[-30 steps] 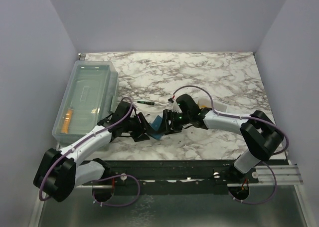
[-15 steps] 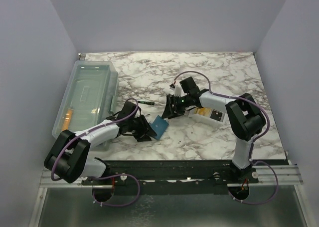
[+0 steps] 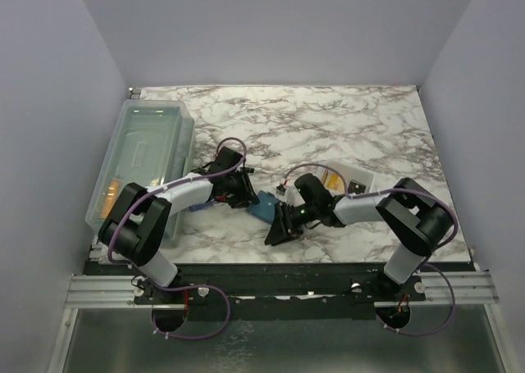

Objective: Put the credit cards into the card holder
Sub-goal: Close the card holder at the center of the board.

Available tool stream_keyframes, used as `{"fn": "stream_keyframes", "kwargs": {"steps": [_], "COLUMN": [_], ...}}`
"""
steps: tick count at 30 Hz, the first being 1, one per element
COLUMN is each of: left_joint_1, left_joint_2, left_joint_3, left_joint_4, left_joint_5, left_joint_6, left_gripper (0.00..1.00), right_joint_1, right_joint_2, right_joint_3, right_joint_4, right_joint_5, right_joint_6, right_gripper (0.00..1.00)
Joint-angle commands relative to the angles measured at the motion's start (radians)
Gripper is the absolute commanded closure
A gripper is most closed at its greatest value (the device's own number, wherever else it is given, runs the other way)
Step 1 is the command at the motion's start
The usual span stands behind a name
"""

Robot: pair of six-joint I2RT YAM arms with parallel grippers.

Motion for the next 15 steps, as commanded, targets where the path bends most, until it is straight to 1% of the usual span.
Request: {"fn": "stream_keyframes", "kwargs": {"steps": [1,3,4,6,8,10,11,13,15], "left_joint_1": [-0.01,-0.01,-0.009,-0.009,-0.009,-0.009,-0.009,-0.009,-0.01], "left_joint_2": [0.079,0.074,0.061,0.018,-0.035,-0.083,-0.102,-0.139,-0.158], "left_joint_3": [0.102,0.136,0.14,0.137,0.132,0.125,0.122,0.118,0.115], "left_joint_4": [-0.061,-0.114,-0.13,-0.154,-0.183,-0.198,-0.204,-0.206,-0.195], "left_joint_5": [-0.068,-0.073,-0.071,-0.044,-0.009,0.039,0.06,0.102,0.142], "left_joint_6": [0.161,0.2,0.215,0.236,0.238,0.223,0.21,0.178,0.135], "left_gripper": [0.57,0.52,0.51,0.47,0.44,0.43,0.43,0.43,0.43], "right_joint_1": [0.04,0.036,0.036,0.035,0.033,0.013,-0.006,-0.056,-0.091], "right_joint_2": [-0.095,-0.142,-0.158,-0.175,-0.174,-0.153,-0.144,-0.128,-0.118], "right_joint_3": [-0.106,-0.048,-0.007,0.093,0.186,0.272,0.289,0.305,0.317], "right_joint_4": [0.102,-0.13,-0.249,-0.434,-0.568,-0.653,-0.666,-0.66,-0.634], "right_joint_5": [0.015,0.129,0.18,0.279,0.375,0.449,0.463,0.451,0.448], "right_joint_6": [0.194,0.101,0.049,-0.053,-0.14,-0.197,-0.213,-0.23,-0.237], "right_gripper": [0.52,0.44,0.42,0.4,0.39,0.39,0.41,0.46,0.46]}}
